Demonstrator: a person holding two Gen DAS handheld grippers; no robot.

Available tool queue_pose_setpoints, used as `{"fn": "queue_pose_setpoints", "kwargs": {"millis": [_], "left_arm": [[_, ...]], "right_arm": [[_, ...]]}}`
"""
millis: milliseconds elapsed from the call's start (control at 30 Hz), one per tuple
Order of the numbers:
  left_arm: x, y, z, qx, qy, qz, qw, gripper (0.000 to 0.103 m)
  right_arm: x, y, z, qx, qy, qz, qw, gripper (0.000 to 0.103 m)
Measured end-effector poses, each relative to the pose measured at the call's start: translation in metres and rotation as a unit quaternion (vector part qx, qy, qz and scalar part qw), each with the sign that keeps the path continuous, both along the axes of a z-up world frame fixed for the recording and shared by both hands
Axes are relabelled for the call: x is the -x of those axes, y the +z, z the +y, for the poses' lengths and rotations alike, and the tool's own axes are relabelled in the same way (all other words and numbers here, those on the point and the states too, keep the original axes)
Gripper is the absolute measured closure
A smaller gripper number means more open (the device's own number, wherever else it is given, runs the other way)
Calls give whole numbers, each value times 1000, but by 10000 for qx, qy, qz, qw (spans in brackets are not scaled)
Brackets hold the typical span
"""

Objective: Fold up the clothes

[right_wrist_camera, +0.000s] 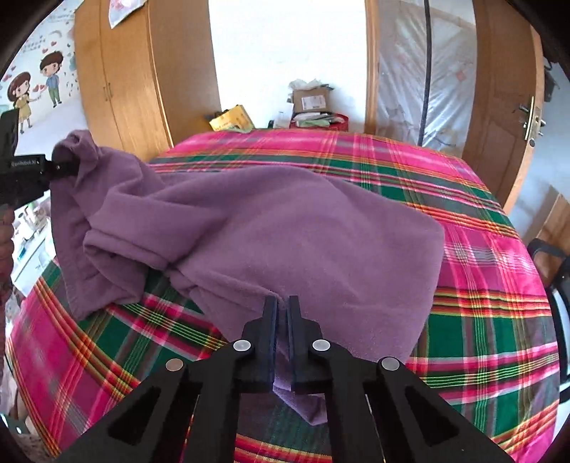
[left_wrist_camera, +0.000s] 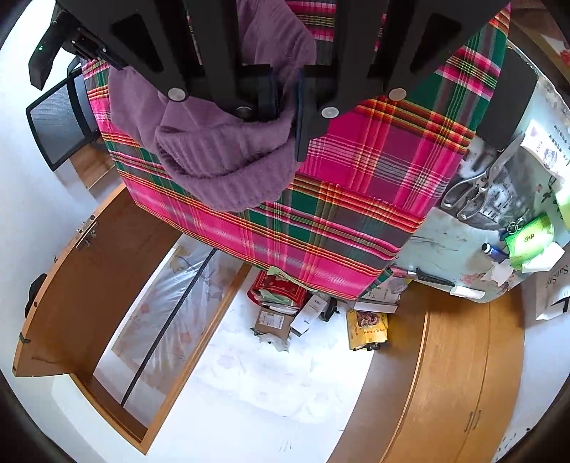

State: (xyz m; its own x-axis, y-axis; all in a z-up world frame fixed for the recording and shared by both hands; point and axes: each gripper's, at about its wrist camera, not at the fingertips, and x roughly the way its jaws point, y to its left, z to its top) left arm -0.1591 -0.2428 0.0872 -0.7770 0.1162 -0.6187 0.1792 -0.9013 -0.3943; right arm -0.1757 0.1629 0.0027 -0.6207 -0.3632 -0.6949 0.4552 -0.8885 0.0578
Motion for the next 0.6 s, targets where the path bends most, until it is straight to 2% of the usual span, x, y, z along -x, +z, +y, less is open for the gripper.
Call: {"fn": "queue_pose_setpoints", "kwargs": {"millis": [267, 600], "left_arm": [[-8, 9, -6, -20, 126, 75, 9999, 95], [-9, 14, -21, -128, 352, 90, 9993, 95]], "right_arm": [[-5, 26, 18, 276, -454, 504, 9973, 98], [17, 63, 40, 385, -1173, 1122, 9860, 98]]}}
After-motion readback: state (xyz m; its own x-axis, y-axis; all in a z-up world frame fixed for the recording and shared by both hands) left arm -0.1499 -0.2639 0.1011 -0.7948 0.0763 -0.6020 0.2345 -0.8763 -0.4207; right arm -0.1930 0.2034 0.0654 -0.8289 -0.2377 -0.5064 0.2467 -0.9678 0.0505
